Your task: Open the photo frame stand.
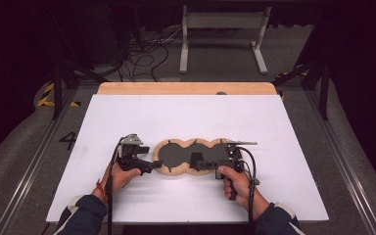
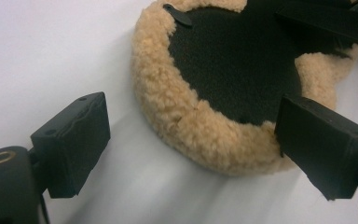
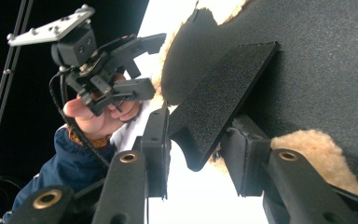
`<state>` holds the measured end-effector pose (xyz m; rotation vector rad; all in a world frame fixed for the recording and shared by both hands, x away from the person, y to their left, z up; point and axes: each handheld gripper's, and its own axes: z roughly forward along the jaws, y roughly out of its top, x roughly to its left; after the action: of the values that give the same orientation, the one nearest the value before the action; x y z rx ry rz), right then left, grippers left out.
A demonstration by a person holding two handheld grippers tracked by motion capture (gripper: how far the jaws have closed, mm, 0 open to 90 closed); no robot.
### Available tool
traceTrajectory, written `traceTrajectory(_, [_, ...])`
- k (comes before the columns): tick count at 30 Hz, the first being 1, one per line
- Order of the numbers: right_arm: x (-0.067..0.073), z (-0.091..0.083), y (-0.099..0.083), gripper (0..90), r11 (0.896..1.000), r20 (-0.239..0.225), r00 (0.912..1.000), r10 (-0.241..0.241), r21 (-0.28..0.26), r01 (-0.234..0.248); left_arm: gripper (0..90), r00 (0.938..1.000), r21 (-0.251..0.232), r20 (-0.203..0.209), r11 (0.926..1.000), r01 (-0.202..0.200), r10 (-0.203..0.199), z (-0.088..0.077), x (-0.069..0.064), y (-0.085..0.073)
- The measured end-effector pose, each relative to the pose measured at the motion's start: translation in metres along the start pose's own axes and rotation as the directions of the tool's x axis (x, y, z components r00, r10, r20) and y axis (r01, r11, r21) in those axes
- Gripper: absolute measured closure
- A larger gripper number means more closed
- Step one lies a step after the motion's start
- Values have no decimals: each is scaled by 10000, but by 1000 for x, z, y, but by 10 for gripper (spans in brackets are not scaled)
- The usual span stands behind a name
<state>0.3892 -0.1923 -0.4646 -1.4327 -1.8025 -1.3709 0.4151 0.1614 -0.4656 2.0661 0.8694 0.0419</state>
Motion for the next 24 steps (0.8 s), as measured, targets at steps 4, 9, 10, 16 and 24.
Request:
traceTrajectory(4, [0, 0, 1, 638, 9998, -25, 9998, -182, 103, 182, 104, 9996, 211, 288, 9997, 77, -83, 8, 3, 5])
traceTrajectory(9, [-2, 1, 3, 647, 9984, -206, 9986, -497, 264, 502, 94, 9990, 366, 436, 9993, 55, -71, 17, 0, 13])
traceTrajectory(10, [-3, 1, 3, 648, 9978, -231, 9980, -593, 286, 600, 95, 9991, 373, 427, 9993, 34, -50, 18, 0, 14])
traceTrajectory(16, [-2, 1, 3, 649, 9947, -244, 9951, -963, 351, 971, 118, 9986, 290, 485, 9994, 173, -187, 17, 2, 13])
traceTrajectory(24, [1, 1, 2, 639, 9769, -151, 9777, -2092, 417, 2097, 112, 9973, 164, 631, 9992, 359, -369, 16, 4, 12])
